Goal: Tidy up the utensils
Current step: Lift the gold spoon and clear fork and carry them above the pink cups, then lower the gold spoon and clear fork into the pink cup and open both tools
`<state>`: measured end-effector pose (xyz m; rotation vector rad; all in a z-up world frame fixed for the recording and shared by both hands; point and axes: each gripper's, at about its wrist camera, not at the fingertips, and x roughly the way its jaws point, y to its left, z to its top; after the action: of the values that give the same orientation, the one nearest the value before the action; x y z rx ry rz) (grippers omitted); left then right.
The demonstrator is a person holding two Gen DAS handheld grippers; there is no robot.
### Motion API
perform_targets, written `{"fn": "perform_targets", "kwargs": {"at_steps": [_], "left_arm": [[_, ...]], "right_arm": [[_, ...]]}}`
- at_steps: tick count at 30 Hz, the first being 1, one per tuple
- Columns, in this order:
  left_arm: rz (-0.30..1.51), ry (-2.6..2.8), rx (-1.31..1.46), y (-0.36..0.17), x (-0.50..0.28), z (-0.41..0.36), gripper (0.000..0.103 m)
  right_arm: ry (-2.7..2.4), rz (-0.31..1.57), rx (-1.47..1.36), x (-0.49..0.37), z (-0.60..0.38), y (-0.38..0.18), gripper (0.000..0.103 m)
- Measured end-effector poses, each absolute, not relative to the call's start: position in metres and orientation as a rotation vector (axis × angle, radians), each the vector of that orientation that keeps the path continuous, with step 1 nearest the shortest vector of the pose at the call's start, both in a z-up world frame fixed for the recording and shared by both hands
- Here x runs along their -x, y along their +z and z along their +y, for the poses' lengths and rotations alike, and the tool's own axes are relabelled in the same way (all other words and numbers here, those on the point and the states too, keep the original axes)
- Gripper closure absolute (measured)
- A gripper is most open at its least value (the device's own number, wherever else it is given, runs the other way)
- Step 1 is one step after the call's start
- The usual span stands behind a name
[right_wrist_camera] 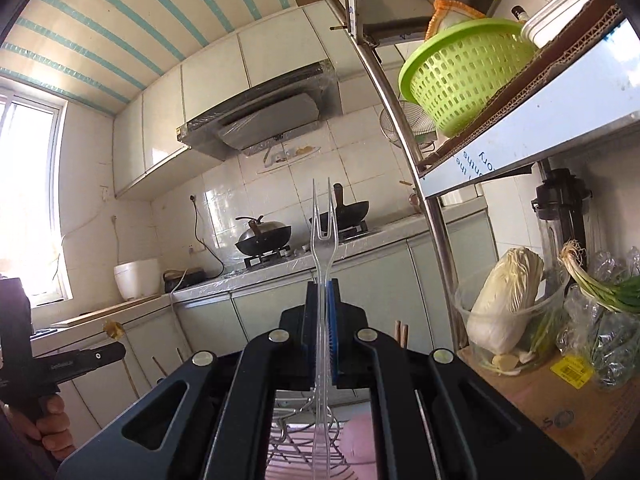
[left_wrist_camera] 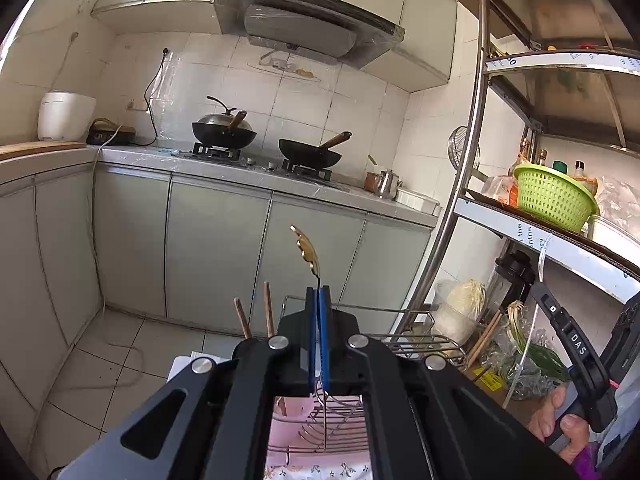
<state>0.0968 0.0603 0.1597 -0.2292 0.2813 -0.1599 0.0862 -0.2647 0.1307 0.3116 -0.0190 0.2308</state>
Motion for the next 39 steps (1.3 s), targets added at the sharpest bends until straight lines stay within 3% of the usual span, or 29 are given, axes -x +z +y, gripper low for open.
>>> {"fn": "perform_targets", "kwargs": {"at_steps": [17,29,39], "left_arm": [[0.274,-0.146,0.233,0.143,-0.139,0.064,0.102],[0.245,-0.104,0.167,0.129,-0.153,0.051,0.102],[0.342,-0.114,0.105,0.093,-0.163,0.035,0.102]], "right_arm": [[0.158,-0.006,-0.191,-0.158,-0.237,0.082,0.098],[0.167,0.11,-0.21,-0.149,-0.237,0.055,0.098],[0.169,0.147,-0.175,-0.144,-0.232,0.055,0.098]]}}
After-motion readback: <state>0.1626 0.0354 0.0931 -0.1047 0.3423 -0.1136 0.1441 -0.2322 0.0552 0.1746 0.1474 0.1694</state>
